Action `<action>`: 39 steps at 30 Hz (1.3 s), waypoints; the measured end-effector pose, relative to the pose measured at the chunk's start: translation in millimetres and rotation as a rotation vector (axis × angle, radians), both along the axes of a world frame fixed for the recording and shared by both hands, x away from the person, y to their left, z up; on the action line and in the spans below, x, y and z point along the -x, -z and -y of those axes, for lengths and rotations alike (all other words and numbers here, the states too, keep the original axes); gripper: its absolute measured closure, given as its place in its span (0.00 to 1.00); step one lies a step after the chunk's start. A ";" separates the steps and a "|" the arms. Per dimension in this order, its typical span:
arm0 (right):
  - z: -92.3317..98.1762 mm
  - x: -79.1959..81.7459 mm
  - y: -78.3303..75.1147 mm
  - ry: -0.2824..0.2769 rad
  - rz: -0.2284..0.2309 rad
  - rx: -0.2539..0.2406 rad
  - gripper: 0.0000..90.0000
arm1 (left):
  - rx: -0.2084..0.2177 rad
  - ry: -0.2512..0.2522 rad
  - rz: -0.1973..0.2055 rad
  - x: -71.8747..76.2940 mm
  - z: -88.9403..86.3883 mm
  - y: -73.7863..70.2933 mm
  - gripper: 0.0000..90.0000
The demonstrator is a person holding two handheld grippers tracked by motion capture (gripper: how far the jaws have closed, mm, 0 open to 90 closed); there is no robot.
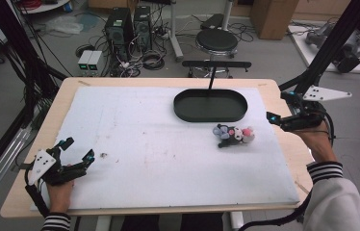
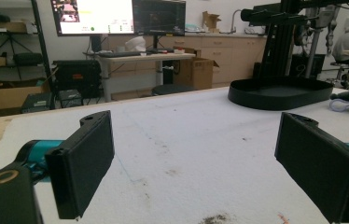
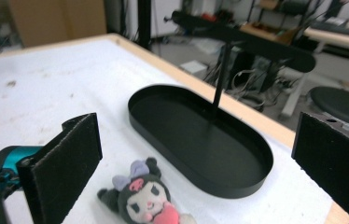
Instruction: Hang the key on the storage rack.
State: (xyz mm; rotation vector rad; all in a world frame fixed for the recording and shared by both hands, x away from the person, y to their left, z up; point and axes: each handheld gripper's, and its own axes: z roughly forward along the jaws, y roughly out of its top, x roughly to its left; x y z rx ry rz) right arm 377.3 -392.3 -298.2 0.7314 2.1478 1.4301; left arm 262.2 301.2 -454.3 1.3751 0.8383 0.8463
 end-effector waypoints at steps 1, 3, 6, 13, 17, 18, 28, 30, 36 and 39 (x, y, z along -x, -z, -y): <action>0.0 0.0 0.0 0.000 0.000 0.000 0.01 | 0.002 0.000 0.000 -0.1 0.0 0.0 0.14; -1.7 -6.7 -1.1 -0.031 -0.027 0.033 0.01 | 0.002 -0.001 -0.002 -0.3 0.2 -0.1 0.14; -7.7 -19.8 -1.7 -0.083 -0.065 0.122 0.01 | -0.001 -0.002 -0.002 -0.1 0.4 -0.1 0.14; -16.0 -37.6 10.8 -0.153 -0.130 0.218 0.01 | -0.001 -0.003 -0.002 0.0 0.4 -0.1 0.14; -18.7 -45.8 18.1 -0.181 -0.158 0.250 0.01 | 0.001 -0.003 -0.001 -0.1 0.2 0.0 0.14; -19.3 -46.9 19.0 -0.186 -0.165 0.259 0.01 | 0.001 -0.003 -0.001 -0.1 0.2 0.0 0.14; -35.6 -64.0 26.9 -0.275 -0.197 0.412 0.01 | -0.002 -0.005 -0.001 -0.1 0.5 -0.1 0.14; -36.8 -65.3 29.5 -0.283 -0.206 0.422 0.01 | -0.002 -0.005 -0.001 -0.1 0.6 0.0 0.14; -46.9 -71.2 46.2 -0.346 -0.263 0.536 0.01 | -0.005 -0.005 -0.001 -0.2 0.6 -0.1 0.14; -50.6 -72.8 50.6 -0.358 -0.273 0.558 0.01 | -0.005 -0.005 0.000 -0.1 0.7 -0.1 0.14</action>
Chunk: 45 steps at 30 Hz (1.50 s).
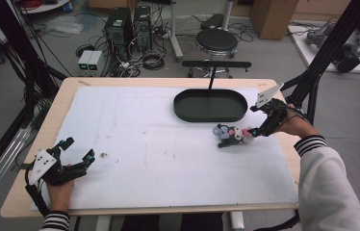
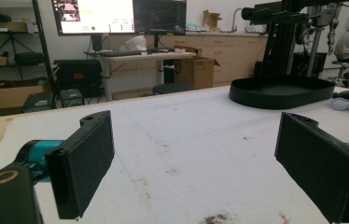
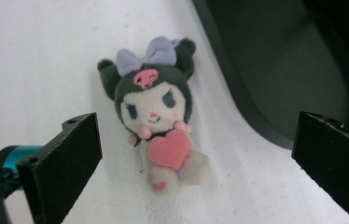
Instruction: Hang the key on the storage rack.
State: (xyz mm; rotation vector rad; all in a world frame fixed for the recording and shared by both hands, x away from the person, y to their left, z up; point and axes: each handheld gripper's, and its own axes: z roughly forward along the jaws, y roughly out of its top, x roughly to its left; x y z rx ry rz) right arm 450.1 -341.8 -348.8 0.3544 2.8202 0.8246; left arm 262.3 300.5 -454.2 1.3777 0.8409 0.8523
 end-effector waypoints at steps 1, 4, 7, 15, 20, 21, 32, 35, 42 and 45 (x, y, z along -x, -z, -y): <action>-4.1 -1.9 4.1 -0.010 -0.004 0.020 0.01 | 0.001 0.000 0.000 0.0 -0.1 0.0 0.14; -6.3 -4.1 7.5 -0.017 -0.009 0.029 0.01 | 0.002 0.000 -0.001 0.0 -0.3 0.0 0.14; -8.0 -6.8 14.0 -0.022 -0.029 0.063 0.01 | 0.001 0.001 0.000 0.1 0.0 0.0 0.14; -10.4 -8.9 24.0 -0.063 -0.045 0.110 0.01 | 0.000 0.000 -0.005 -0.3 -0.3 -0.1 0.14; -14.4 -10.4 32.4 -0.074 -0.066 0.156 0.01 | -0.001 0.002 -0.001 -0.1 -0.1 -0.1 0.14; -15.3 -10.2 33.3 -0.070 -0.076 0.160 0.01 | -0.001 0.002 -0.001 -0.1 -0.1 -0.1 0.14; -17.3 -14.6 42.3 -0.077 -0.110 0.185 0.04 | 0.000 0.002 -0.001 -0.1 0.1 -0.1 0.14; -17.3 -15.5 45.3 -0.089 -0.119 0.199 0.05 | 0.000 0.003 -0.001 -0.1 0.2 -0.1 0.14; -18.5 -16.1 47.9 -0.107 -0.130 0.226 0.16 | -0.001 0.003 -0.004 -0.3 0.1 -0.1 0.14; -18.8 -17.1 49.1 -0.105 -0.136 0.233 0.18 | -0.001 0.003 -0.004 -0.3 0.0 -0.1 0.14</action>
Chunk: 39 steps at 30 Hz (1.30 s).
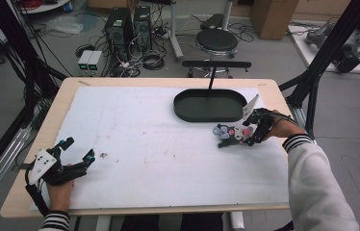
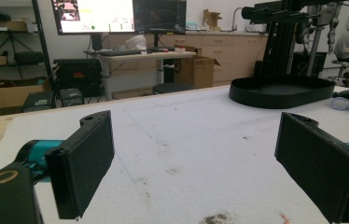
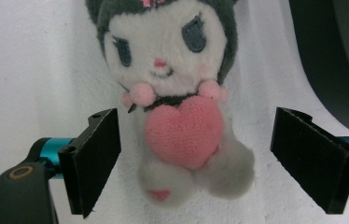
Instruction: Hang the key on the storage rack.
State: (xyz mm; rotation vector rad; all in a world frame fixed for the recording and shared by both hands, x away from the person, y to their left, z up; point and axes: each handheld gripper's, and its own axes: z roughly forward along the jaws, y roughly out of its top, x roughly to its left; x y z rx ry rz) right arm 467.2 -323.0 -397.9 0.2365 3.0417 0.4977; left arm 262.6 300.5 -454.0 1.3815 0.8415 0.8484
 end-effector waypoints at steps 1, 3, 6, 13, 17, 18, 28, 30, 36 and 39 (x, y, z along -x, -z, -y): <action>-0.4 -0.8 0.7 -0.011 -0.001 0.000 0.19 | 0.000 -0.001 0.000 0.0 0.0 0.0 0.14; -1.3 -0.6 2.0 -0.015 -0.001 0.014 0.20 | 0.000 0.000 0.000 0.0 0.0 0.0 0.14; -2.6 -2.1 3.8 -0.018 -0.009 0.021 0.29 | 0.000 -0.001 0.001 0.1 0.0 0.0 0.14; -3.0 -2.7 2.1 -0.042 -0.013 0.033 0.53 | 0.000 -0.001 0.001 0.1 -0.1 0.0 0.14; -2.6 -2.1 0.7 -0.035 -0.020 0.035 0.55 | 0.001 -0.001 0.003 0.3 0.0 0.1 0.14; -2.5 -2.1 0.4 -0.036 -0.020 0.033 0.56 | 0.001 -0.001 0.003 0.3 0.1 0.1 0.14; 2.7 0.0 -6.3 -0.015 -0.020 0.010 0.58 | 0.002 -0.001 0.004 0.4 0.3 0.1 0.14; 3.7 0.9 -9.5 -0.013 -0.027 -0.015 0.58 | 0.001 -0.001 0.005 0.5 0.3 0.1 0.14; 11.0 2.8 -20.8 0.029 -0.013 -0.084 0.58 | 0.001 -0.002 0.004 0.5 0.4 0.1 0.14; 14.9 3.8 -25.5 0.060 -0.008 -0.116 0.58 | 0.000 -0.002 0.005 0.5 0.4 0.1 0.14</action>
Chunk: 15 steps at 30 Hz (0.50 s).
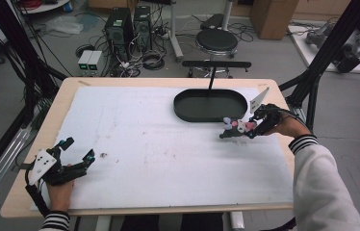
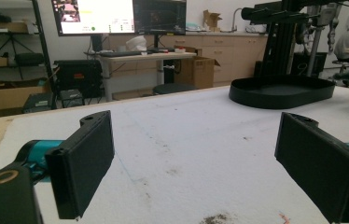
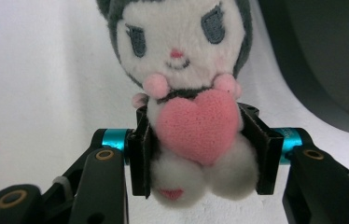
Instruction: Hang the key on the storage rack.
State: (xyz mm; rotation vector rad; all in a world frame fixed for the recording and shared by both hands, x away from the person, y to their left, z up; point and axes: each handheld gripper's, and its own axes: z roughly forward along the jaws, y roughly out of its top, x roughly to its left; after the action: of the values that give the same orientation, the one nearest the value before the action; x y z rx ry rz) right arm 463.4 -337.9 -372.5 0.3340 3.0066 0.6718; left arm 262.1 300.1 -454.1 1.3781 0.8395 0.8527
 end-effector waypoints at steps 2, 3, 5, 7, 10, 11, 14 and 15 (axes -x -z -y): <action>2.0 1.6 -3.1 0.018 -0.003 -0.014 0.58 | 0.000 0.000 0.000 0.0 0.1 0.0 0.14; 3.0 2.2 -4.7 0.028 -0.004 -0.022 0.58 | 0.000 0.000 0.000 0.0 0.1 0.0 0.14; 5.5 2.4 -7.9 0.050 -0.001 -0.045 0.58 | -0.001 0.000 0.001 0.1 0.0 0.0 0.14; 7.8 3.1 -11.5 0.075 -0.002 -0.075 0.58 | 0.000 0.000 0.001 0.1 0.0 0.1 0.14; 11.1 4.3 -17.1 0.114 -0.002 -0.113 0.58 | -0.001 0.000 0.002 0.2 0.0 0.0 0.14; 12.1 4.9 -18.7 0.125 0.002 -0.125 0.58 | -0.001 0.000 0.002 0.2 -0.1 0.1 0.14; 15.9 6.2 -23.2 0.165 -0.001 -0.158 0.58 | -0.003 0.000 0.002 0.2 0.0 0.1 0.14; 17.1 6.8 -24.5 0.176 0.001 -0.165 0.58 | -0.005 -0.001 0.003 0.3 -0.1 0.1 0.14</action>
State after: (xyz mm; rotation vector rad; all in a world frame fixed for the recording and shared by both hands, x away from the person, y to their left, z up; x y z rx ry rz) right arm 456.6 -355.0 -347.9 0.5967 2.8807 0.9034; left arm 261.8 300.2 -454.2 1.3810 0.8363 0.8574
